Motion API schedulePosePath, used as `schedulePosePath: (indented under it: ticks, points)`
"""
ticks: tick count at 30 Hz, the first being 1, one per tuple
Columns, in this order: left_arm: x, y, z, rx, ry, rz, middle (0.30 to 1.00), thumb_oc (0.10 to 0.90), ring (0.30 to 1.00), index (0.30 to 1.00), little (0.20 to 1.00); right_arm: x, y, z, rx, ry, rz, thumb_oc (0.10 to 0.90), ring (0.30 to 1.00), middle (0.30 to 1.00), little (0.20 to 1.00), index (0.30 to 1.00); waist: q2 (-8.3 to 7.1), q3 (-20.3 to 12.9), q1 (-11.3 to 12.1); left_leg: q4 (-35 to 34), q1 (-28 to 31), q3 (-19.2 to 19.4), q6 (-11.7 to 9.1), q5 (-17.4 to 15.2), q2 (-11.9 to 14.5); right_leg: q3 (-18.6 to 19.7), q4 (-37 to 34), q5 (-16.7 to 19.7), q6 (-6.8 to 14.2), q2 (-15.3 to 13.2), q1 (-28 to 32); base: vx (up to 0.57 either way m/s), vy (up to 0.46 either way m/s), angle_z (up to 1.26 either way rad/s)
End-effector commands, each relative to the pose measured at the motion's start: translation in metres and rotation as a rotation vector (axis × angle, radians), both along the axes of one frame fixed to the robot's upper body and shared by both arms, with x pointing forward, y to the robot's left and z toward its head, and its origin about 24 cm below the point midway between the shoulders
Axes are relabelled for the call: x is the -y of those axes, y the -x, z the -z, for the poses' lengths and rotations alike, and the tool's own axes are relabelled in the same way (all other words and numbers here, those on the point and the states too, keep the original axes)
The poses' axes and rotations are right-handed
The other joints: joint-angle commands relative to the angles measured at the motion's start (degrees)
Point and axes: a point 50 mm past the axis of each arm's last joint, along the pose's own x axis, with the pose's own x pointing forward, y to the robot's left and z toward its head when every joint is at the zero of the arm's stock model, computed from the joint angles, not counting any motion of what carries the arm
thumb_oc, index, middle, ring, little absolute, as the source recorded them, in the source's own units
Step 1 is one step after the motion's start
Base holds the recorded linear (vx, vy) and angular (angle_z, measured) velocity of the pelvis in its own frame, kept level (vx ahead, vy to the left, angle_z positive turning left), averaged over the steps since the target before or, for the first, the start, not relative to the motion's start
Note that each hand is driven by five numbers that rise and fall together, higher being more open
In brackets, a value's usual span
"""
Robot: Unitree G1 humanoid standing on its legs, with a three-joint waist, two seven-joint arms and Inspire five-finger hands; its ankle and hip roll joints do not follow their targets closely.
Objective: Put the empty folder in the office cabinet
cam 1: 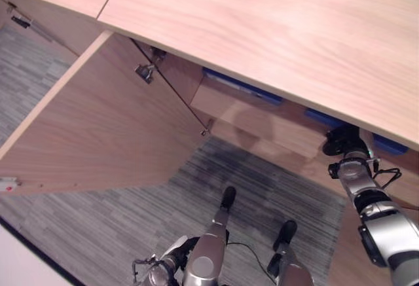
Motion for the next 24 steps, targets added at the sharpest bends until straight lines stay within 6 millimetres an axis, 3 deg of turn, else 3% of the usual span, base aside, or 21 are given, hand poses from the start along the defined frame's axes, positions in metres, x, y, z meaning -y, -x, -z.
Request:
schedulePosePath:
  ticks: [1, 8, 14, 17, 20, 24]
  points:
    - [0.006, 0.012, 0.003, -0.016, 0.022, 0.057, 0.900, 0.800, 0.900, 0.900, 0.900, 0.042, 0.001, -0.057, 0.127, 0.129, 0.102, 0.400, 0.300, 0.300, 0.300, 0.300, 2.11, -1.3, 0.7, 3.2, -1.5, -0.7, -2.7, -6.0, 1.7, 1.6, 13.9, -9.5, 1.7, -2.9, -4.5, -0.04, -0.006, 0.04]
    - [0.006, 0.016, 0.002, -0.017, 0.032, 0.066, 0.900, 0.800, 0.900, 0.900, 0.900, 0.069, 0.013, -0.072, 0.158, 0.105, 0.219, 0.400, 0.300, 0.300, 0.300, 0.300, 4.27, 0.3, 1.1, 3.7, -3.4, -1.1, -2.8, -5.5, 1.3, 1.3, 15.9, -10.1, 1.7, -3.4, -7.1, -0.03, -0.008, 0.03]
    - [0.007, 0.024, 0.002, -0.036, 0.039, 0.103, 0.900, 0.800, 0.900, 0.900, 0.900, 0.097, 0.025, -0.106, 0.209, 0.136, 0.315, 0.400, 0.300, 0.300, 0.300, 0.300, 6.11, 1.2, 1.3, 2.8, -4.3, -0.5, -3.0, -5.2, 0.8, 1.8, 17.3, -10.9, 1.9, -4.0, -9.7, -0.01, 0.001, 0.03]
    - [0.006, 0.028, 0.003, -0.047, 0.038, 0.118, 0.900, 0.800, 0.900, 0.900, 0.900, 0.110, 0.032, -0.142, 0.293, 0.165, 0.364, 0.400, 0.300, 0.300, 0.300, 0.300, 6.81, 1.0, 1.5, 2.2, -4.6, -0.3, -3.1, -4.9, 0.7, 2.1, 17.7, -11.0, 2.0, -4.3, -10.7, 0.00, 0.002, 0.06]
    - [0.006, 0.030, 0.003, -0.054, 0.037, 0.133, 0.900, 0.800, 0.900, 0.900, 0.900, 0.114, 0.035, -0.156, 0.328, 0.188, 0.372, 0.400, 0.300, 0.300, 0.300, 0.300, 7.09, 0.7, 1.5, 1.9, -4.7, -0.1, -3.0, -4.6, 0.7, 2.2, 17.5, -10.6, 2.0, -4.2, -11.0, 0.00, 0.009, 0.21]
    - [0.004, 0.025, 0.001, -0.049, 0.041, 0.122, 0.900, 0.800, 0.900, 0.900, 0.900, 0.106, 0.029, -0.177, 0.375, 0.256, 0.328, 0.400, 0.300, 0.300, 0.300, 0.300, 6.25, -0.2, 1.0, 1.8, -4.0, 0.3, -3.1, -5.2, 0.9, 2.5, 17.8, -11.4, 1.8, -4.0, -10.6, 0.02, -0.012, 0.12]
